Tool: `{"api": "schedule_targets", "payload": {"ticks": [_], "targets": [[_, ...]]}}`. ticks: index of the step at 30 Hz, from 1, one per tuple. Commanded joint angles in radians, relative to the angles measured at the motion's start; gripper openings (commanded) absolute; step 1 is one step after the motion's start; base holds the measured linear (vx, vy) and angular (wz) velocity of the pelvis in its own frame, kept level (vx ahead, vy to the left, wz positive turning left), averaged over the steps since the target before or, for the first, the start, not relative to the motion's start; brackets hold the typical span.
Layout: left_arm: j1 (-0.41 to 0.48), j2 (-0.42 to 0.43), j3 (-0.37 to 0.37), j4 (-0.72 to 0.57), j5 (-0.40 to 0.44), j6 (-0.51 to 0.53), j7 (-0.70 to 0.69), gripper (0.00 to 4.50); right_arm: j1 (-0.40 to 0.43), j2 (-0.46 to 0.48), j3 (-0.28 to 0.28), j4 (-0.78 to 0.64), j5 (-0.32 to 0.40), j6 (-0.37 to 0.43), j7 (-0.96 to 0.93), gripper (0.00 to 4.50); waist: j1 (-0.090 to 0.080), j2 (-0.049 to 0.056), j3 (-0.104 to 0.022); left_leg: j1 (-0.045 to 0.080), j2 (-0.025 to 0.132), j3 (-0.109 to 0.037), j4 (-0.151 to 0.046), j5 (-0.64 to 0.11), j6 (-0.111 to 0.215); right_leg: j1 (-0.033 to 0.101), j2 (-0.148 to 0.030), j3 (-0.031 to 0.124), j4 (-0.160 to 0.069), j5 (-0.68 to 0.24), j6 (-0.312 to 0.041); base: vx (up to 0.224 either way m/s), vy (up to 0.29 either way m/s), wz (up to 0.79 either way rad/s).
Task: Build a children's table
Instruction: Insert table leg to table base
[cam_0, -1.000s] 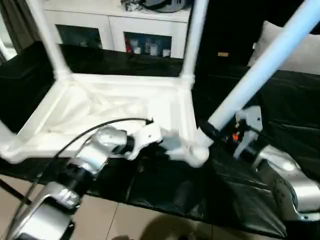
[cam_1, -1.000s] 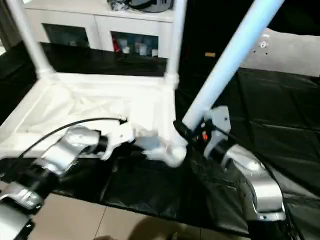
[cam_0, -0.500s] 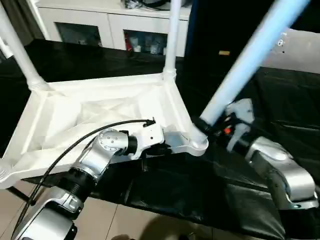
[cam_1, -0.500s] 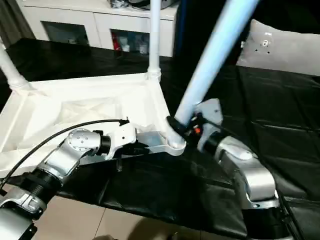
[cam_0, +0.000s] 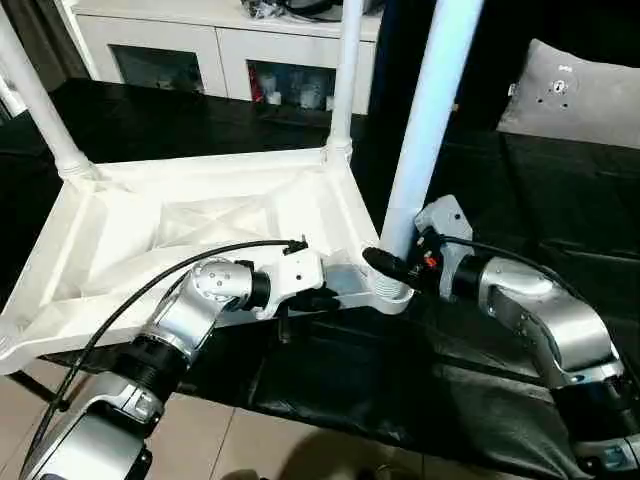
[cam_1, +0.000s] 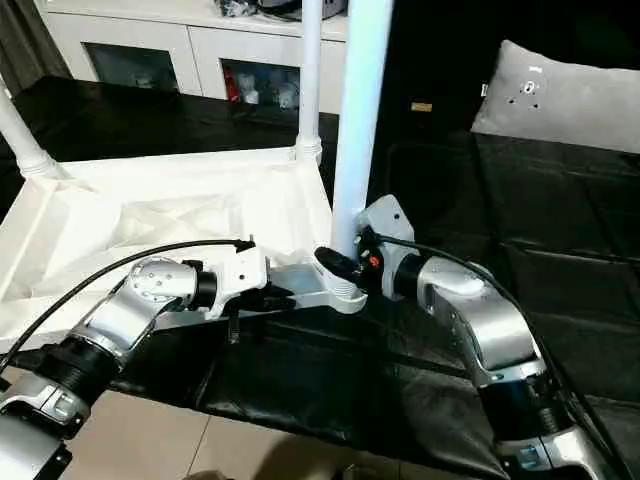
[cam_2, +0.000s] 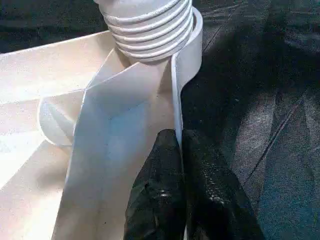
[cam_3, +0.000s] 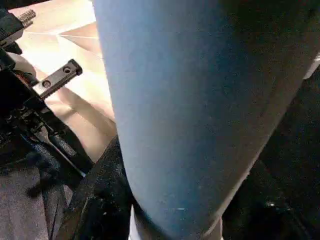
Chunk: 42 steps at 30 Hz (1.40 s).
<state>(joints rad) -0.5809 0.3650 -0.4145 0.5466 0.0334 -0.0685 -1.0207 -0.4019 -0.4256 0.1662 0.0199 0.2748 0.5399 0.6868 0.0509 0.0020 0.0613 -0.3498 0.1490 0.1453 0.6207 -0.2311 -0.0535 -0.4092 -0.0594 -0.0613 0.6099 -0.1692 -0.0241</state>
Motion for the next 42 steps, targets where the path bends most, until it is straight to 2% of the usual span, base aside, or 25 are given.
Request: {"api": "schedule_targets", "payload": {"ticks": [1,3,4,7,10,19,28,42], "targets": [[0.003,0.021,0.034,0.008,-0.009,-0.023,-0.006,0.0,0.003,-0.019,0.021,0.047,-0.032,0.033,0.005,1.89,0.007,-0.019,-0.066,-0.012,0.065,-0.012,-0.077,-0.069,0.046,0.065,-0.093,0.056,-0.076,-0.308,-0.168,0.0,0.0,0.0],[0.002,0.022,0.039,0.008,-0.012,-0.025,-0.012,0.0,-0.001,-0.022,0.022,0.056,-0.034,0.035,0.004,1.89,0.006,-0.019,-0.066,-0.012,0.065,-0.012,-0.078,-0.07,0.045,0.066,-0.094,0.056,-0.077,-0.312,-0.17,0.0,0.0,0.0],[0.0,0.021,0.044,0.01,-0.015,-0.026,-0.014,0.0,-0.003,-0.021,0.02,0.061,-0.031,0.041,0.005,1.89,0.006,-0.016,-0.066,-0.012,0.065,-0.013,-0.078,-0.073,0.044,0.066,-0.094,0.055,-0.077,-0.314,-0.17,0.0,0.0,0.0],[-0.005,0.02,0.045,0.015,-0.016,-0.027,-0.015,0.0,-0.003,-0.022,0.021,0.062,-0.032,0.045,0.008,1.89,0.005,-0.018,-0.065,-0.011,0.065,-0.012,-0.078,-0.082,0.043,0.065,-0.093,0.055,-0.08,-0.329,-0.165,0.0,0.0,0.0],[-0.011,0.021,0.043,0.024,-0.013,-0.027,-0.019,0.0,-0.002,-0.023,0.021,0.063,-0.031,0.058,0.011,1.89,0.005,-0.016,-0.066,-0.012,0.065,-0.012,-0.078,-0.078,0.043,0.065,-0.092,0.055,-0.079,-0.322,-0.165,0.0,0.0,0.0],[-0.011,0.021,0.048,0.035,-0.009,-0.028,-0.02,0.0,-0.008,-0.034,0.022,0.062,-0.022,0.065,0.042,1.89,0.005,-0.02,-0.066,-0.012,0.067,-0.012,-0.078,-0.078,0.044,0.066,-0.093,0.054,-0.077,-0.315,-0.171,0.0,0.0,0.0],[-0.009,0.036,0.053,0.038,-0.011,-0.025,-0.034,0.0,-0.018,-0.038,0.004,0.055,-0.016,0.07,0.044,1.89,0.006,-0.016,-0.065,-0.01,0.067,-0.012,-0.079,-0.083,0.041,0.064,-0.093,0.054,-0.078,-0.321,-0.173,0.0,0.0,0.0],[-0.005,0.038,0.061,0.037,-0.019,-0.023,-0.05,0.0,-0.032,-0.054,-0.004,0.069,-0.013,0.068,0.071,1.89,0.007,-0.018,-0.065,-0.01,0.068,-0.011,-0.079,-0.08,0.041,0.065,-0.094,0.054,-0.078,-0.317,-0.175,0.0,0.0,0.0]]}}
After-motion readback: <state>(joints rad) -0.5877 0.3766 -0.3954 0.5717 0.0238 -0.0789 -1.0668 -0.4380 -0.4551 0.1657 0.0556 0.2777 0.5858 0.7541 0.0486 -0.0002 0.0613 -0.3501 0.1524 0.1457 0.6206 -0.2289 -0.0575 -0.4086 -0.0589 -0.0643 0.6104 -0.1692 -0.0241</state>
